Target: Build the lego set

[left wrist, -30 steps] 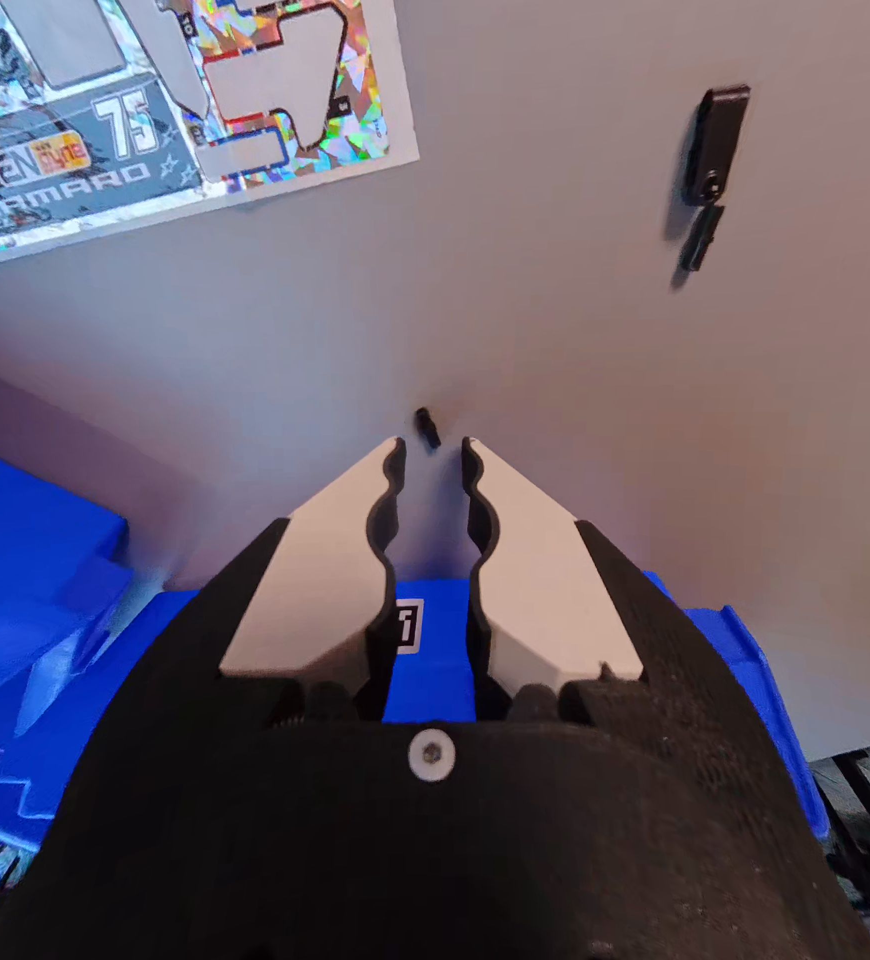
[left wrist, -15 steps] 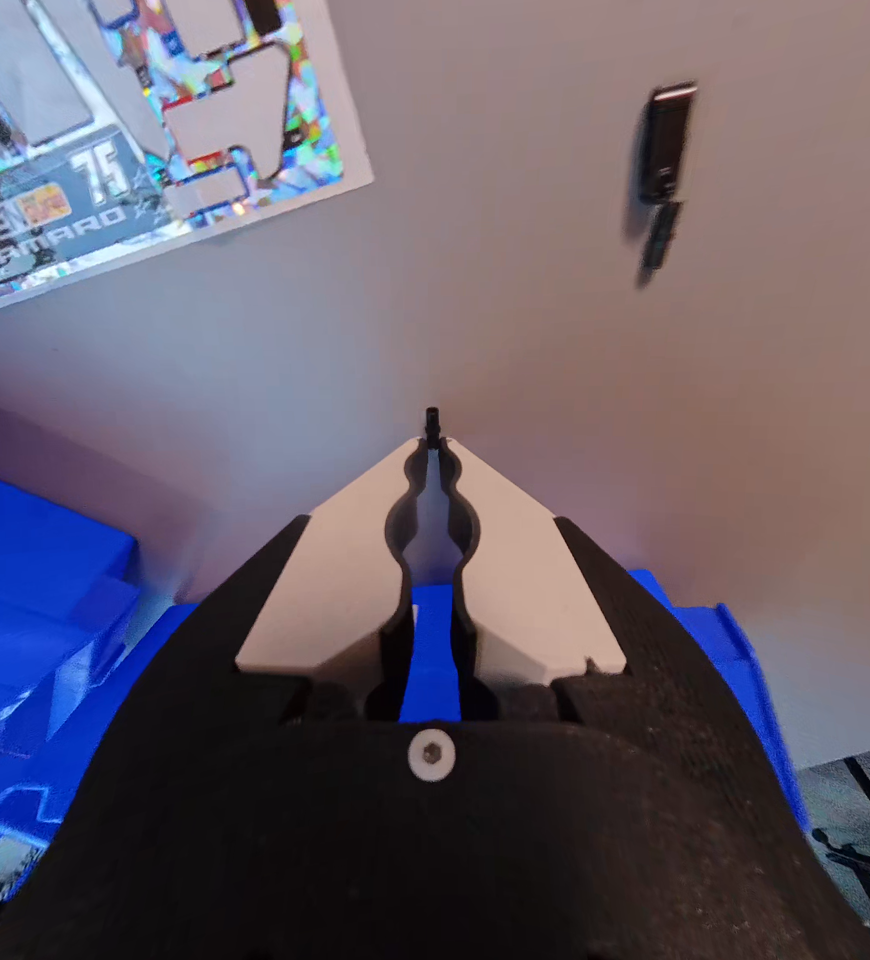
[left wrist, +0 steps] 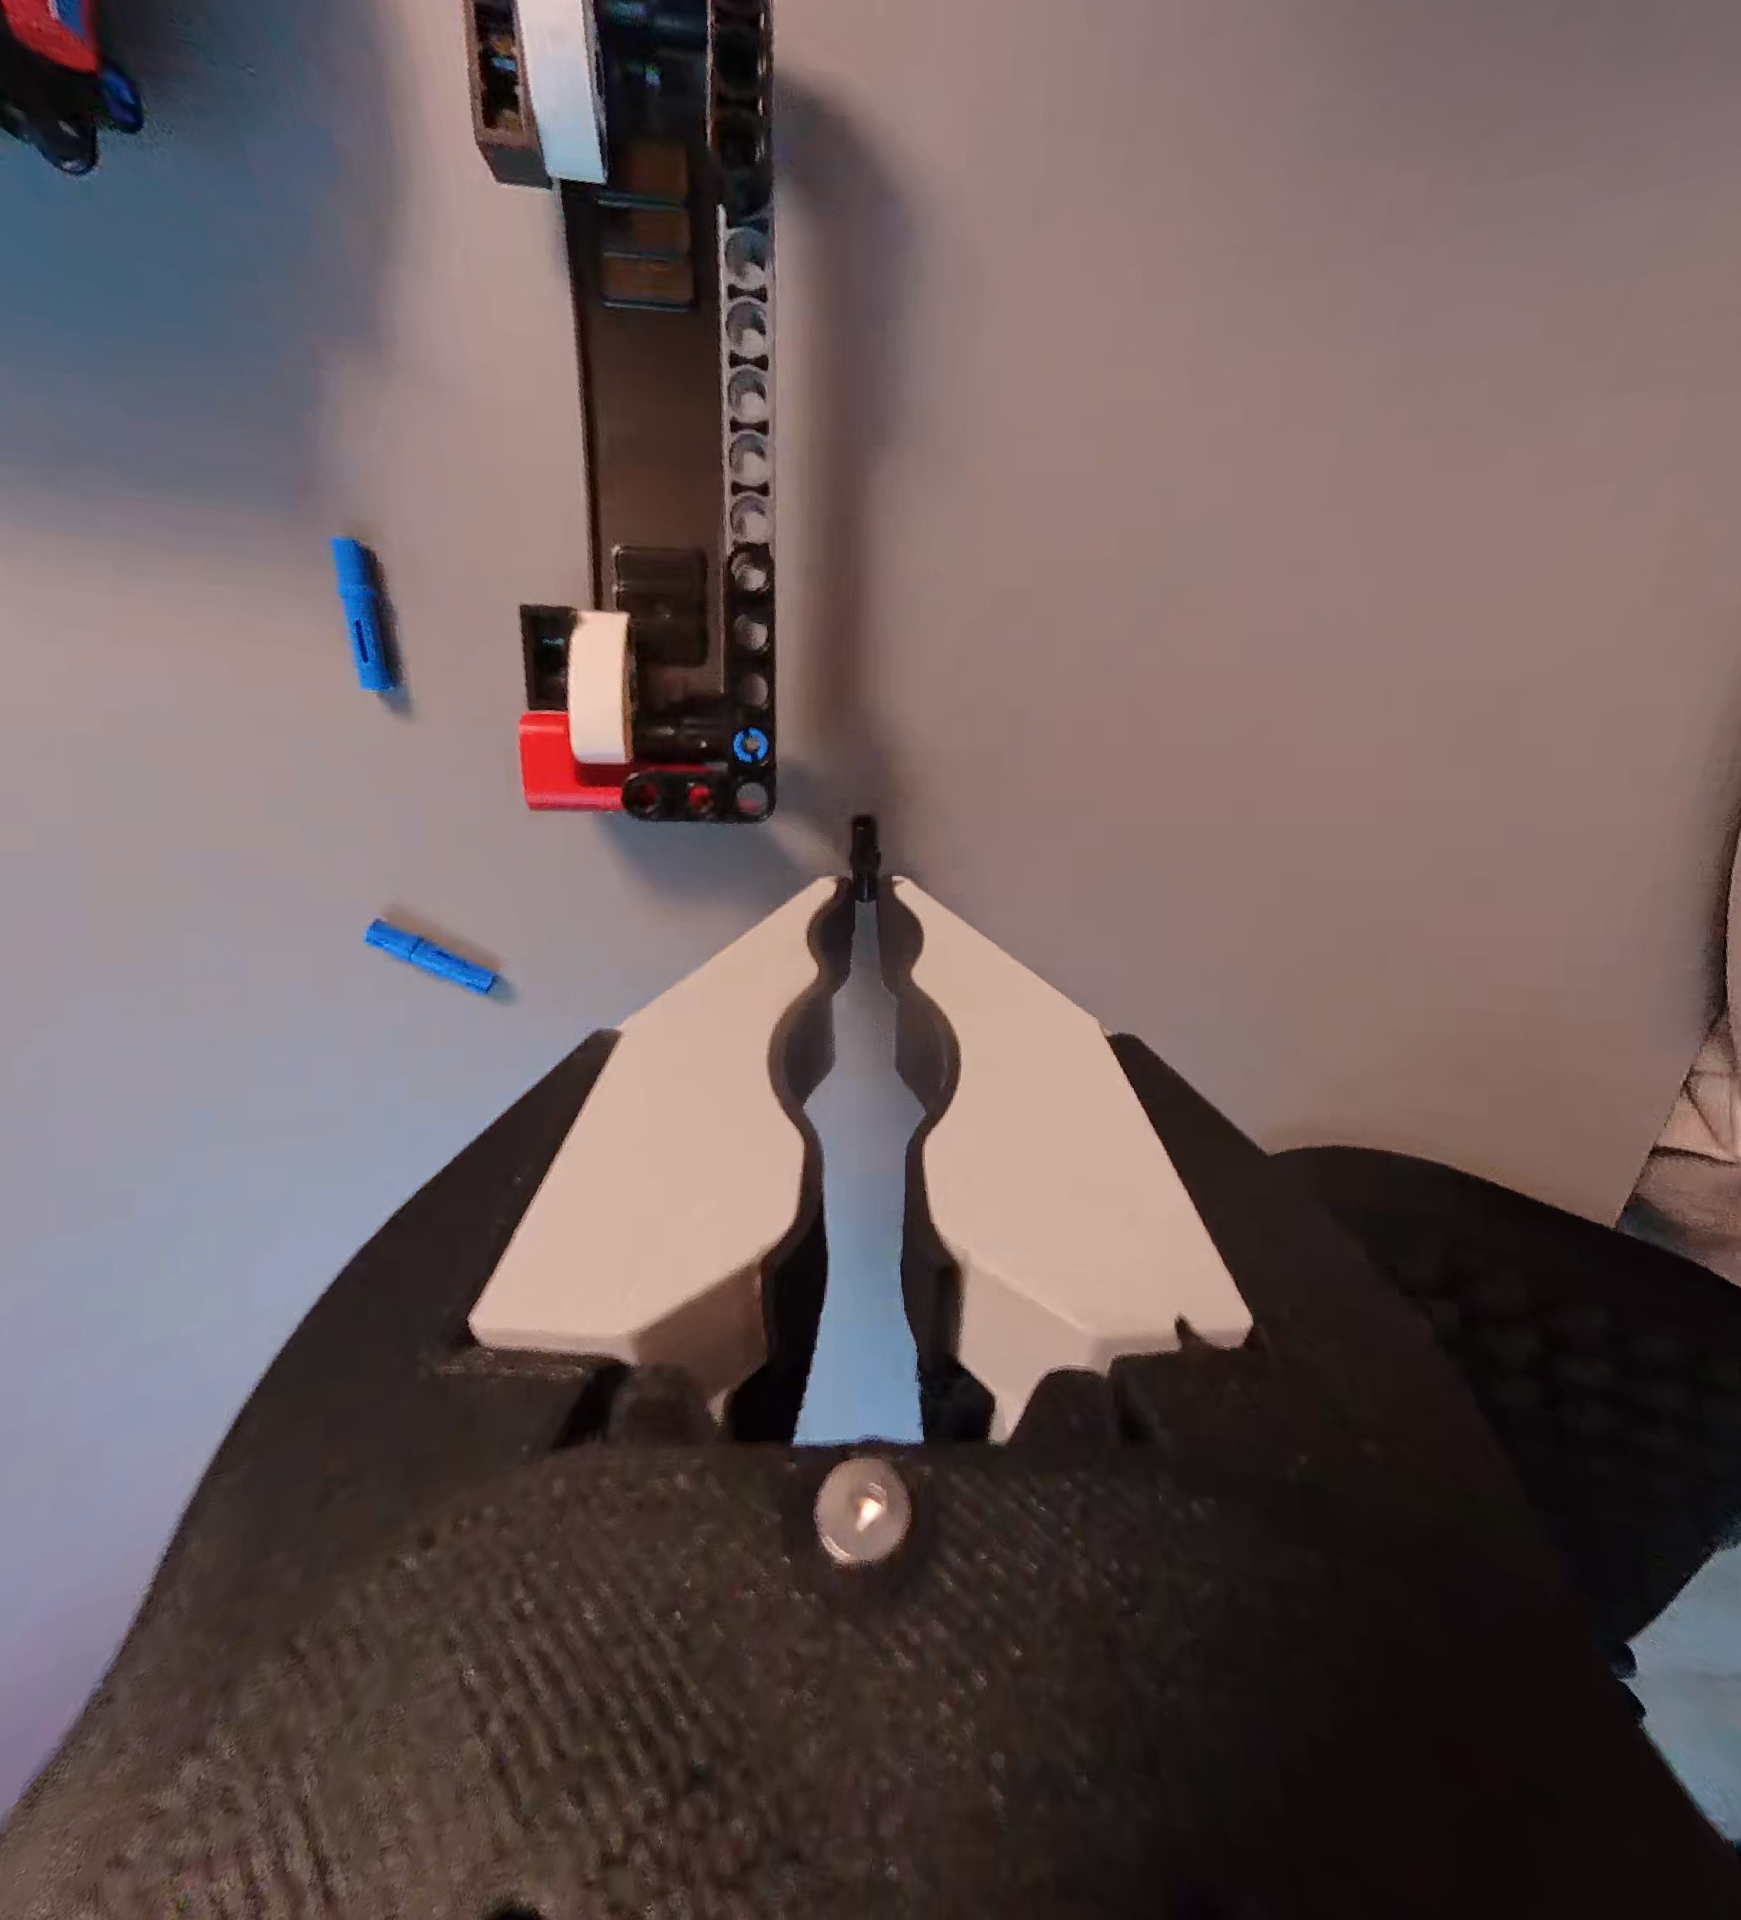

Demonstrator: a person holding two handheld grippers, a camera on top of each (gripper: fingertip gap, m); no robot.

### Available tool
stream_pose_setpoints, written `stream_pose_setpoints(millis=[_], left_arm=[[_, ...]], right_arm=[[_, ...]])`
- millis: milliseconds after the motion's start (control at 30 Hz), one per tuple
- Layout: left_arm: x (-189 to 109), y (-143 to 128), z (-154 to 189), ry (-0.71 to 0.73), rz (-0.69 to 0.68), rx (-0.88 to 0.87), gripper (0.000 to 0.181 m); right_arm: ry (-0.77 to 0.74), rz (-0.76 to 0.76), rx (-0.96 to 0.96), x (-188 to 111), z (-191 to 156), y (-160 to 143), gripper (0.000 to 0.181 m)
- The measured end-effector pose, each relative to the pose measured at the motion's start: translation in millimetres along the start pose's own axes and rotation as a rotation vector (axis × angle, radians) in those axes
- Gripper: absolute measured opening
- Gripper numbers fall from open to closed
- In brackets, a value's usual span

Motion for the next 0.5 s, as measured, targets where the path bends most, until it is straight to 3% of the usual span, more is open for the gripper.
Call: stream_pose_setpoints(millis=[133,200,300,400,500], left_arm=[[0.8,-5.2,-4.0,0.016,0.004,-0.039,0.004],[-10.0,-9.5,-13.7,0.033,0.021,-0.053,0.014],[-42.6,-26.7,-65.4,0.183,0.085,-0.207,0.014],[-60.4,-61.3,-127.7,0.347,0.036,-0.387,0.02],[-55.9,-84.1,-161.6,0.342,-0.07,-0.426,0.022]], right_arm=[[-0.005,-0.001,-0.013,-0.4,-0.7,0.3,0.006],[-0.008,0.001,-0.013,-1.0,0.3,0.6,0.006],[-0.009,0.005,-0.008,-1.6,1.6,1.1,0.006],[-0.003,0.003,-0.005,-1.4,1.6,0.5,0.006],[-0.004,0.002,-0.009,-1.4,1.5,0.4,0.006]])
Point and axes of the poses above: each gripper's, where its closed fingertips meet, x out along the fingers, y out of its top, z = x × y across the jaws, the point moved 6 cm from there along -x, back along the fingers, and after that the axes turned 9 degrees about x, right-handed, at the moved point
